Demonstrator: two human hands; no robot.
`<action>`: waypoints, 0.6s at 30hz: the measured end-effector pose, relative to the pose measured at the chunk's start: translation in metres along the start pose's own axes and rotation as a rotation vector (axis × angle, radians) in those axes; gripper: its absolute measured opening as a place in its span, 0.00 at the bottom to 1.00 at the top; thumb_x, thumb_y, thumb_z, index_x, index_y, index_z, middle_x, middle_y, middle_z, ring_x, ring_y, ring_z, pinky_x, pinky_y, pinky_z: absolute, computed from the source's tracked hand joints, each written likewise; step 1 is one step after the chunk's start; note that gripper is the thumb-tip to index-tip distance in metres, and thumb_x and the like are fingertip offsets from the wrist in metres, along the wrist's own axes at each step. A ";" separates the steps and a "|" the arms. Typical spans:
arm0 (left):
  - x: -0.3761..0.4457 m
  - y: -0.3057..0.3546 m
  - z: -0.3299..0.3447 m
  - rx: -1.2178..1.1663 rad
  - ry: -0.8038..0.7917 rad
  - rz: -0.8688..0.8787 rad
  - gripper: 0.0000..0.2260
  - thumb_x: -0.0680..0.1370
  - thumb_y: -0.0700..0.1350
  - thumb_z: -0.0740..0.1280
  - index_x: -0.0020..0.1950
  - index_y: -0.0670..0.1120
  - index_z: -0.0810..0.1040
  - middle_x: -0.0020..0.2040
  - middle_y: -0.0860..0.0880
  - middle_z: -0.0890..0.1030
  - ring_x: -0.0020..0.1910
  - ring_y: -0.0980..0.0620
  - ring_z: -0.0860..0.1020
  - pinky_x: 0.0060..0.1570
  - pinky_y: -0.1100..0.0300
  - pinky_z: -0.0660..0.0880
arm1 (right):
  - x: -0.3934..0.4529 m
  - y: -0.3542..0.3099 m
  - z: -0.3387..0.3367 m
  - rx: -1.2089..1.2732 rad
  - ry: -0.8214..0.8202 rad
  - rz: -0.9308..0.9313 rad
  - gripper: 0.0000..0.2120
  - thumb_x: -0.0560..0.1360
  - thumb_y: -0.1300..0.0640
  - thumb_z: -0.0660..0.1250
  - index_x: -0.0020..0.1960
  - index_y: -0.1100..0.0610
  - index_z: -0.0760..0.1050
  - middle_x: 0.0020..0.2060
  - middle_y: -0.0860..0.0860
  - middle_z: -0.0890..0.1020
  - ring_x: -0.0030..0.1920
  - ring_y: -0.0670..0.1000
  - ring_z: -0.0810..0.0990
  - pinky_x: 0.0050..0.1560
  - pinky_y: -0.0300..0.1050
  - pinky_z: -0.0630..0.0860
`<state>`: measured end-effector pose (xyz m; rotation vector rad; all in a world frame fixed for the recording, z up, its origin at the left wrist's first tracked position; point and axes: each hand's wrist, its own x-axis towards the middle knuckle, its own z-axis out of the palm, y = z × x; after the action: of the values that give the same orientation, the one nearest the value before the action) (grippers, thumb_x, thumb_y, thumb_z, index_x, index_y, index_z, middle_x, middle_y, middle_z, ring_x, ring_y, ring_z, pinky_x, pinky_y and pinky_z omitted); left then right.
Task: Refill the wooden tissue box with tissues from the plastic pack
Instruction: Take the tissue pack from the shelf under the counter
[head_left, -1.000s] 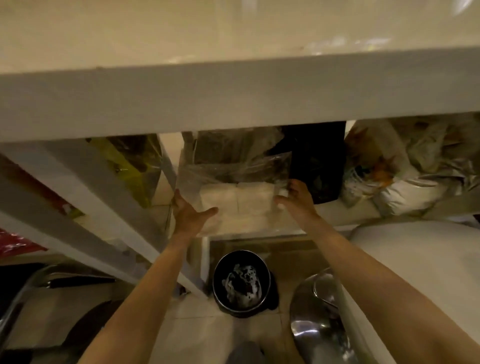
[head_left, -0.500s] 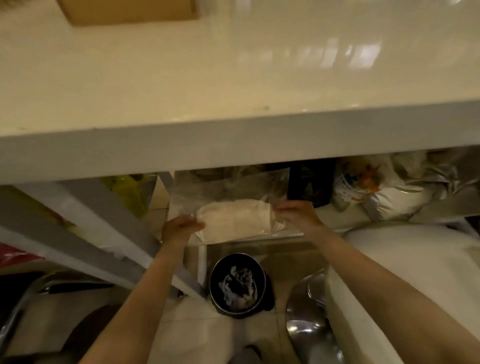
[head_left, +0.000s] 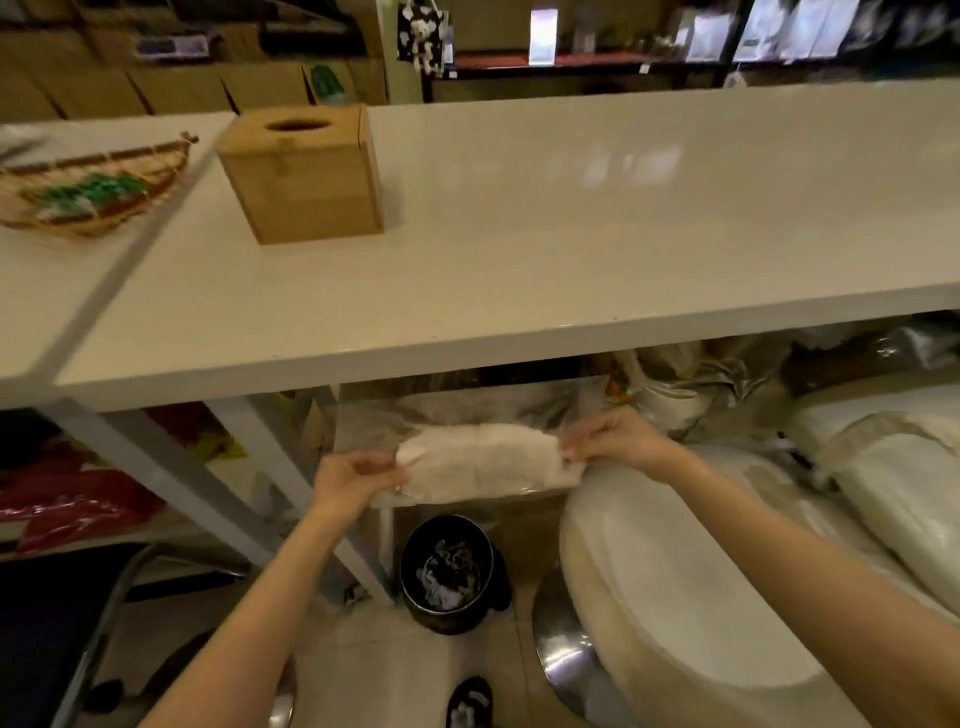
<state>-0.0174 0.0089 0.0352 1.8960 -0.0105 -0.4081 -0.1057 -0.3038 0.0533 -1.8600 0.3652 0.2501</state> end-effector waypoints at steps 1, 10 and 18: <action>-0.010 0.011 -0.001 0.014 -0.027 0.019 0.13 0.65 0.36 0.75 0.48 0.38 0.80 0.44 0.42 0.81 0.42 0.50 0.79 0.36 0.70 0.76 | -0.013 -0.008 -0.007 -0.003 -0.013 -0.010 0.08 0.66 0.67 0.73 0.40 0.55 0.83 0.40 0.46 0.86 0.45 0.46 0.83 0.48 0.39 0.80; -0.073 0.126 -0.016 0.141 -0.115 0.251 0.07 0.64 0.39 0.76 0.37 0.48 0.82 0.40 0.45 0.84 0.42 0.47 0.82 0.44 0.60 0.77 | -0.095 -0.092 -0.068 -0.096 0.011 -0.103 0.06 0.68 0.63 0.73 0.44 0.57 0.84 0.41 0.50 0.86 0.44 0.47 0.84 0.42 0.35 0.79; -0.061 0.209 -0.016 0.158 -0.132 0.305 0.07 0.66 0.41 0.75 0.37 0.49 0.78 0.37 0.50 0.81 0.37 0.54 0.79 0.29 0.72 0.74 | -0.094 -0.148 -0.112 -0.058 0.142 -0.171 0.07 0.69 0.62 0.72 0.47 0.57 0.83 0.37 0.49 0.86 0.38 0.46 0.85 0.37 0.36 0.79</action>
<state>-0.0303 -0.0390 0.2477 1.9793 -0.4258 -0.3296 -0.1386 -0.3560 0.2520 -1.9588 0.2956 0.0121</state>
